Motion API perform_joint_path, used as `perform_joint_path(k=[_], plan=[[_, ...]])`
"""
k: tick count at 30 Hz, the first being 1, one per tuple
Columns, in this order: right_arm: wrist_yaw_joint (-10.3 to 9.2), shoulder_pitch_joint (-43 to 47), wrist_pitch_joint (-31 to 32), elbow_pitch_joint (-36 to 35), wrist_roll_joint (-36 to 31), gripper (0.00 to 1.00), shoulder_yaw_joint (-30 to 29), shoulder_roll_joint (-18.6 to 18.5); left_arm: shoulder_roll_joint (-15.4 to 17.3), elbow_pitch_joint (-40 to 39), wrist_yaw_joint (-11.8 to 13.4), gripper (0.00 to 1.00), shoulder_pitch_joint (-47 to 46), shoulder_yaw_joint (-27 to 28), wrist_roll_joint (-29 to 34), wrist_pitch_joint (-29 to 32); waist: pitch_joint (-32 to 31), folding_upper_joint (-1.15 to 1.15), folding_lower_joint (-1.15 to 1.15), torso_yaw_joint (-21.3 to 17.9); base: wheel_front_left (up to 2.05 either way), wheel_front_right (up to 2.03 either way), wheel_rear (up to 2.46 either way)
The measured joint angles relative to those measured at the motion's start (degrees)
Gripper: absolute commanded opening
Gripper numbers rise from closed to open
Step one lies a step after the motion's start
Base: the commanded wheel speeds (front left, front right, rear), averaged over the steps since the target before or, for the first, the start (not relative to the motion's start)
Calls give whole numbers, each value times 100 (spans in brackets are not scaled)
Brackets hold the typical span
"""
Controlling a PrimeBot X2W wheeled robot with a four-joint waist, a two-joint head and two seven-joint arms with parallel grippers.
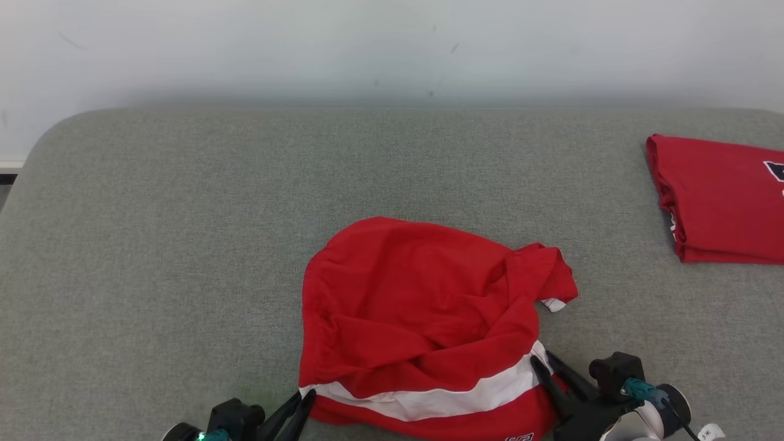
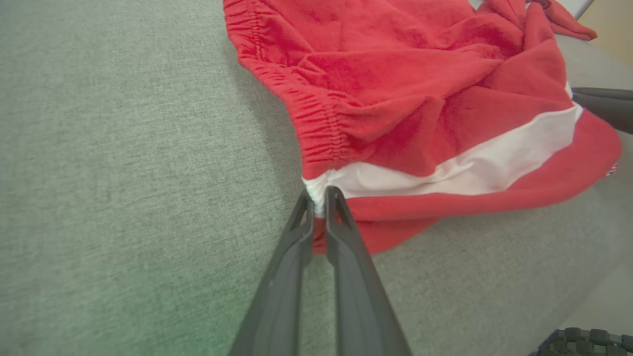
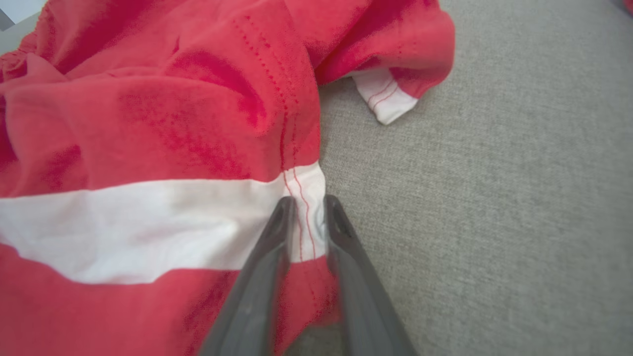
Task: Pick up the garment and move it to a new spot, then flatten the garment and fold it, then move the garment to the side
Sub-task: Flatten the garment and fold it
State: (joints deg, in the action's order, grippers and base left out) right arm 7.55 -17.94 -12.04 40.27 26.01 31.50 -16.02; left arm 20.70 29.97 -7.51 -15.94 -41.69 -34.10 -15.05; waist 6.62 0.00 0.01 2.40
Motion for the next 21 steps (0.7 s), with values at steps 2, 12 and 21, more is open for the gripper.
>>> perform_joint_path(k=[2,12,21], plan=[[0,-88,-19,83,115,0,108,7,-24,7,0,0,-59,-18,-67,0,20,0,0,7,0,0,0],[0,85,-288,-500,190,0,-223,-38,-114,-566,0,0,332,641,75,1,-173,0,0,-8,0,0,0],[0,597,-294,-2151,-88,0,-1054,-10,-80,-1352,0,0,466,1335,327,0,-279,0,-1,-107,0,0,0]])
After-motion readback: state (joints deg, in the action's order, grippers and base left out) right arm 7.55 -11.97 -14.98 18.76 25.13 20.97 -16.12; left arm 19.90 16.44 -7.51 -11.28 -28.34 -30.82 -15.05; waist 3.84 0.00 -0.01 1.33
